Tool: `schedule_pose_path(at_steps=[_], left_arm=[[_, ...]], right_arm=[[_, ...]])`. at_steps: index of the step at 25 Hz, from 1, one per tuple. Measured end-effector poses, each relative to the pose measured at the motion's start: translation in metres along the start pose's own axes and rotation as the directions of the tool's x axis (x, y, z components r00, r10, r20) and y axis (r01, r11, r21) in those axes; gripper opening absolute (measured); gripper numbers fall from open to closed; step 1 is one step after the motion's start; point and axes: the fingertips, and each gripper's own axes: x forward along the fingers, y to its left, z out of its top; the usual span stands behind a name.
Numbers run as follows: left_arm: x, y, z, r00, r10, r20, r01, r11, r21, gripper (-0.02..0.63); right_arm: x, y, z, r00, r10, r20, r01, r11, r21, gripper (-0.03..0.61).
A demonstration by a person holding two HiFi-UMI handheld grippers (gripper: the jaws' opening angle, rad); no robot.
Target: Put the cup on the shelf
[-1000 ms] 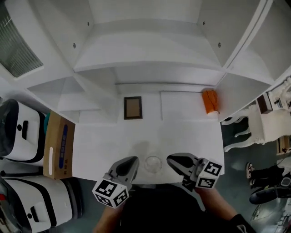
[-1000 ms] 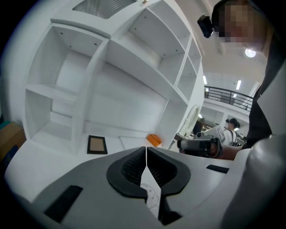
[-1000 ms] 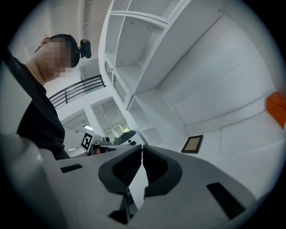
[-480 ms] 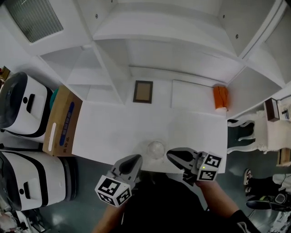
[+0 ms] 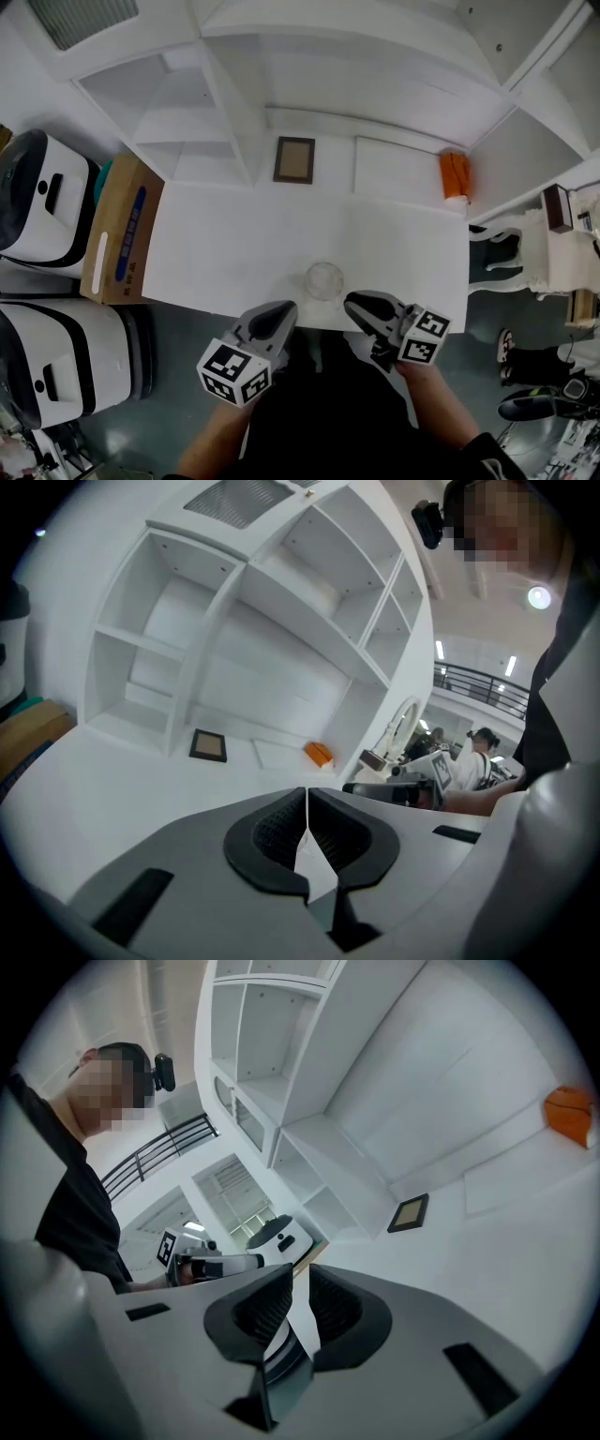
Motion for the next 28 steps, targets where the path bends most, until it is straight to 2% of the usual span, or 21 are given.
schedule_pose_path(at_steps=[7, 11, 13, 14, 18, 25, 28], left_arm=[[0.015, 0.012, -0.01, 0.999, 0.006, -0.033, -0.007, 1.0, -0.017, 0.018], [0.019, 0.018, -0.018, 0.999, 0.004, -0.044, -0.006, 0.999, -0.034, 0.019], [0.019, 0.021, -0.022, 0.999, 0.005, -0.047, -0.007, 0.999, -0.048, 0.018], [0.02, 0.022, -0.024, 0.999, 0.006, -0.051, -0.008, 0.999, -0.051, 0.018], [0.022, 0.029, -0.034, 0.997, 0.012, -0.07, -0.017, 0.997, -0.07, 0.018], [0.016, 0.029, -0.039, 0.998, 0.023, -0.059, -0.029, 0.994, -0.108, 0.018], [0.011, 0.031, -0.039, 0.998, 0.04, -0.049, -0.046, 0.992, -0.122, 0.018]], right_arm=[[-0.003, -0.022, -0.039, 0.998, -0.02, -0.056, 0.016, 0.998, -0.065, 0.018], [-0.003, -0.043, -0.056, 0.997, -0.053, -0.048, 0.052, 0.998, -0.023, 0.03], [0.0, -0.047, -0.067, 0.996, -0.058, -0.073, 0.058, 0.998, -0.004, 0.11], [0.002, -0.048, -0.072, 0.994, -0.058, -0.089, 0.059, 0.998, 0.001, 0.122], [0.01, -0.053, -0.089, 0.985, -0.068, -0.157, 0.067, 0.998, -0.012, 0.132], [0.017, -0.062, -0.112, 0.968, -0.074, -0.241, 0.079, 0.997, 0.01, 0.135], [0.023, -0.065, -0.123, 0.952, -0.073, -0.298, 0.078, 0.997, 0.006, 0.135]])
